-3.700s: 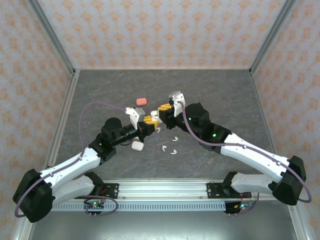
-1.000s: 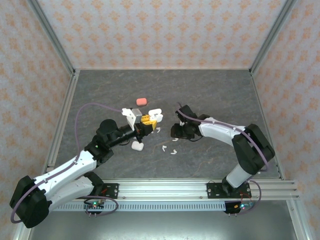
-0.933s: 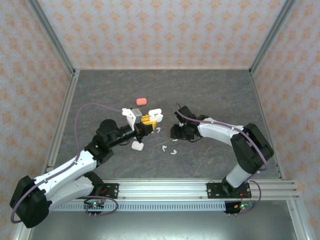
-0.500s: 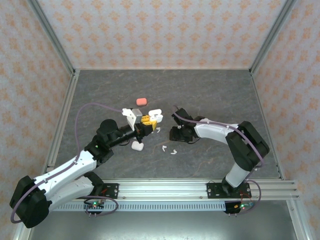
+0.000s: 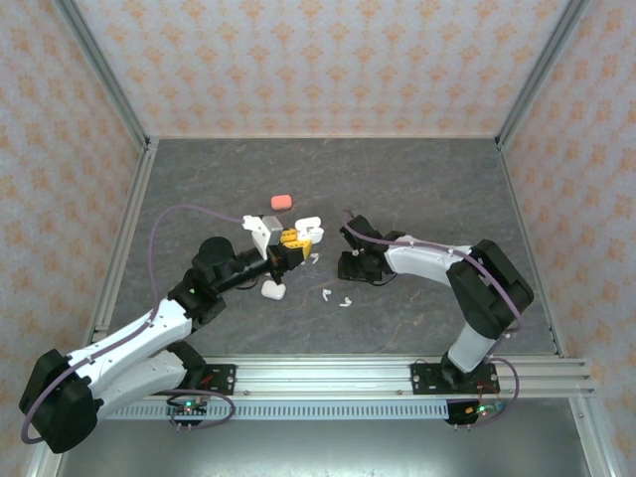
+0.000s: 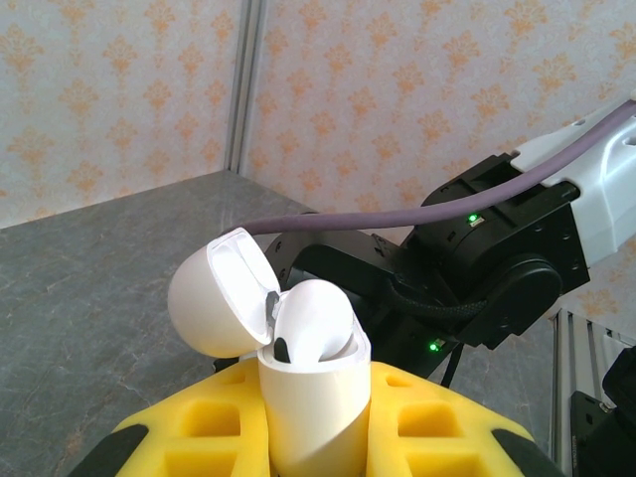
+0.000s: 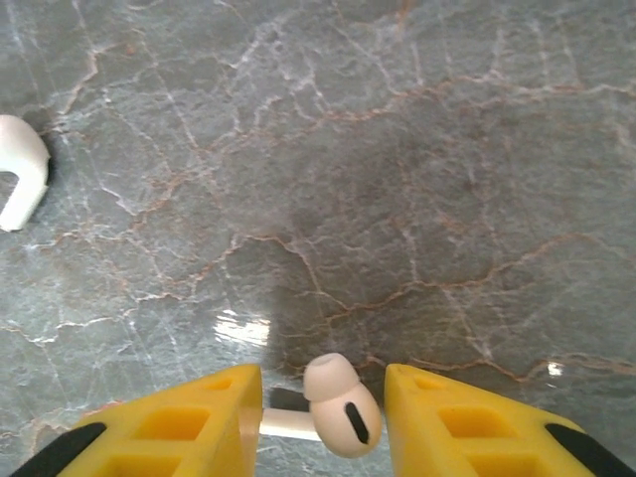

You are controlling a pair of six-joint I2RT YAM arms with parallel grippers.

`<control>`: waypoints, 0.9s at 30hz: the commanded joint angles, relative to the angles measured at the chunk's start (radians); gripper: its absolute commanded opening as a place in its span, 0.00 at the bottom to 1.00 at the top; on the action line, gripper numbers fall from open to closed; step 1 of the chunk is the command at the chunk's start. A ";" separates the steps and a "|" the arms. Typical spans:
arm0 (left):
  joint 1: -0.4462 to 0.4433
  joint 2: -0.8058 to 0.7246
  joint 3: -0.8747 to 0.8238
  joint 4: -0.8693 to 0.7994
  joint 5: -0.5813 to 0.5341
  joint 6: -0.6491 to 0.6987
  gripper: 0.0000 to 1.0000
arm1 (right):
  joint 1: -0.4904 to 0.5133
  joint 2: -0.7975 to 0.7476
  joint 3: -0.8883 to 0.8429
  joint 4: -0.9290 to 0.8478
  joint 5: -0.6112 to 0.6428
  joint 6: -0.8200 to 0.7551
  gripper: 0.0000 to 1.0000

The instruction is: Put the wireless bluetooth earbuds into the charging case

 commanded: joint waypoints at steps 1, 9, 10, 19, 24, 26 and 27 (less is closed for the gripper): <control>-0.007 -0.014 0.008 0.008 -0.006 0.018 0.00 | 0.016 0.011 0.033 0.022 0.013 -0.002 0.37; -0.006 -0.014 0.008 0.008 -0.005 0.019 0.00 | 0.023 0.037 0.047 0.014 0.020 -0.010 0.33; -0.006 -0.014 0.008 0.006 -0.006 0.021 0.00 | 0.025 0.043 0.048 0.014 0.020 -0.010 0.33; -0.007 -0.017 0.008 0.004 -0.006 0.022 0.00 | 0.031 0.056 0.067 -0.021 0.061 -0.030 0.34; -0.006 -0.017 0.010 0.003 -0.006 0.022 0.00 | 0.031 0.033 0.083 -0.036 0.103 -0.046 0.37; -0.006 -0.017 0.010 0.006 -0.006 0.022 0.00 | 0.031 0.036 0.094 -0.039 0.109 -0.052 0.38; -0.006 -0.017 0.011 0.005 -0.006 0.021 0.00 | 0.031 0.038 0.099 -0.041 0.114 -0.053 0.38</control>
